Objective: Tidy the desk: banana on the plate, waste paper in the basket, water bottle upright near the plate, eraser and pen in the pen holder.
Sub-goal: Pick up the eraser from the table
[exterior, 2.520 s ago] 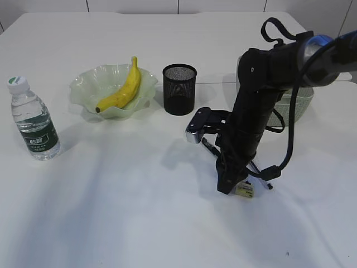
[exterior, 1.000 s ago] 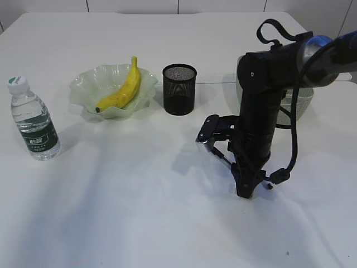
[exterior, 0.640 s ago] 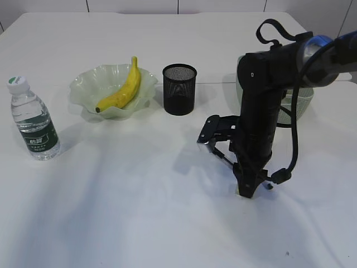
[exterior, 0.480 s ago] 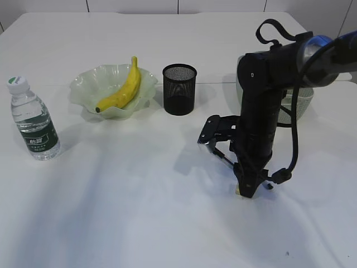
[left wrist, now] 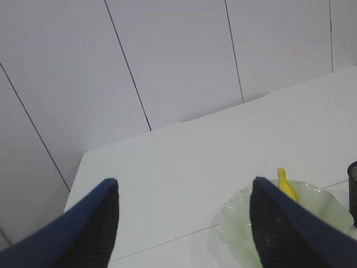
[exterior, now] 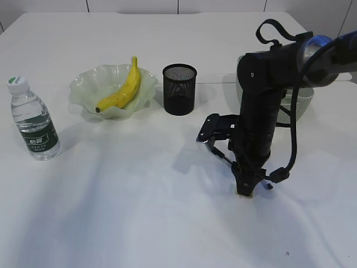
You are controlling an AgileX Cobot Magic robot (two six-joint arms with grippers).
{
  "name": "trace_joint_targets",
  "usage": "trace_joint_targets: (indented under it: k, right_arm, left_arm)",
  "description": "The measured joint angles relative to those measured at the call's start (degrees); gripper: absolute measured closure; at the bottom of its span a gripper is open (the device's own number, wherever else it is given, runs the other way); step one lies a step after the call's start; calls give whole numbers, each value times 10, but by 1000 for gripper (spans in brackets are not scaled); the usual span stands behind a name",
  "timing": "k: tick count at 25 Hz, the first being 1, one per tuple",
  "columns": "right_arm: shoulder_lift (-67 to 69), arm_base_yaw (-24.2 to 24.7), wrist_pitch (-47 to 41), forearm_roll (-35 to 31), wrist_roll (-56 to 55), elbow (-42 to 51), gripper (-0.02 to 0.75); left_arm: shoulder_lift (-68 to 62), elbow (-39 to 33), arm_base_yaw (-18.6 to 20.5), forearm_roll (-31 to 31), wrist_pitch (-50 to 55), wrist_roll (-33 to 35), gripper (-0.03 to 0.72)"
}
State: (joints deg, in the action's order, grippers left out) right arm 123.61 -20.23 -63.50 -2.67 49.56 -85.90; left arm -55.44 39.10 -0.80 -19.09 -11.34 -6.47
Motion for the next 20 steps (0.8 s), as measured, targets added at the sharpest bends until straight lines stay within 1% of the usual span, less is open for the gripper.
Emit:
trace_joint_targets:
  k: [15,20]
  right_arm:
    - [0,0,10,-15,-2,0,402]
    - [0,0,16,-41,-2,0,402]
  left_arm:
    - [0,0,0,0,0,0,168]
    - [0,0,0,0,0,0,168]
